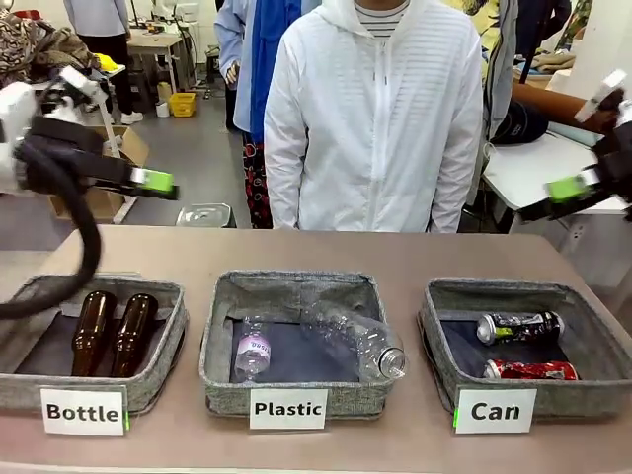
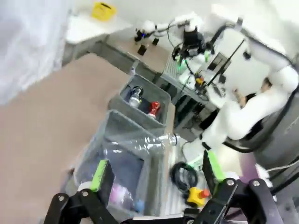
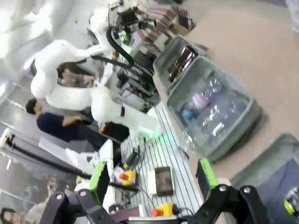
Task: Sort the can waste into the basket.
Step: Pick up the can waste from the table and place it in the right Fabric basket.
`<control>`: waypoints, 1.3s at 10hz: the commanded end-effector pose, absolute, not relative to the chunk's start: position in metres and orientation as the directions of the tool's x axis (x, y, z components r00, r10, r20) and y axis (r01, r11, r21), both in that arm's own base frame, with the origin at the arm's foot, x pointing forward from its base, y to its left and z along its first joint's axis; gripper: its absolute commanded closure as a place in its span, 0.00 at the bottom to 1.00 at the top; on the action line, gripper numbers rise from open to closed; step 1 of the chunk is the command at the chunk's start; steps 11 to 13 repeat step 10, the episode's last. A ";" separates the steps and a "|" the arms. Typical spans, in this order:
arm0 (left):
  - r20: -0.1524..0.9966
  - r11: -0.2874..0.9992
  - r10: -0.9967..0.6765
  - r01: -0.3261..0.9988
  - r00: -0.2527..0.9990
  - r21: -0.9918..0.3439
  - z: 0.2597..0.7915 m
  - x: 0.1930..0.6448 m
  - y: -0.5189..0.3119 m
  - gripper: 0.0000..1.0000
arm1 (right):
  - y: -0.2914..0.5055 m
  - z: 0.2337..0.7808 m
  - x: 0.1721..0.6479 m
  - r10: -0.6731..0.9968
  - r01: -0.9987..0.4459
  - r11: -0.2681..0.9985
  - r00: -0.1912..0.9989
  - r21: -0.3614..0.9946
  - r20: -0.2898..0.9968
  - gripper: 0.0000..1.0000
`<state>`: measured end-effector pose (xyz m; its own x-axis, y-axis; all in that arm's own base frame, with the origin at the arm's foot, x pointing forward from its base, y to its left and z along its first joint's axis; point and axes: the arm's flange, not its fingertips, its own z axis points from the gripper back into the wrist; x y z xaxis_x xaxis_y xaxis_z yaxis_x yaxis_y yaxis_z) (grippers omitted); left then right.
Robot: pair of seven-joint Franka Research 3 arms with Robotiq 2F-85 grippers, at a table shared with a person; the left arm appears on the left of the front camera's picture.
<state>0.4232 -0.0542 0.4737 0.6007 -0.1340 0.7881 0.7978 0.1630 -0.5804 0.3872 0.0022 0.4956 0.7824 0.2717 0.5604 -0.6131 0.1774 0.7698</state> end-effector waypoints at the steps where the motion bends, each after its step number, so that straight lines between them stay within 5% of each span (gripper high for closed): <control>1: 0.684 0.136 -0.021 0.680 0.729 -0.721 0.454 0.452 -0.013 0.00 | 0.026 0.471 0.397 0.093 -0.586 0.231 0.808 0.777 0.582 0.00; 3: 0.665 0.129 0.018 0.658 0.747 -0.742 0.421 0.452 0.020 0.00 | 0.018 0.476 0.416 0.004 -0.532 0.458 0.802 0.712 0.597 0.00; 4: 0.703 0.258 -0.024 0.684 0.711 -0.683 0.389 0.444 0.020 0.00 | 0.021 0.465 0.400 0.122 -0.567 0.233 0.823 0.790 0.555 0.00; 5: 0.656 0.146 0.003 0.649 0.755 -0.747 0.418 0.450 0.024 0.00 | 0.021 0.465 0.400 0.122 -0.567 0.233 0.823 0.790 0.555 0.00; 13: 0.656 0.146 0.003 0.649 0.755 -0.747 0.418 0.450 0.024 0.00 | 0.021 0.465 0.400 0.122 -0.567 0.233 0.823 0.790 0.555 0.00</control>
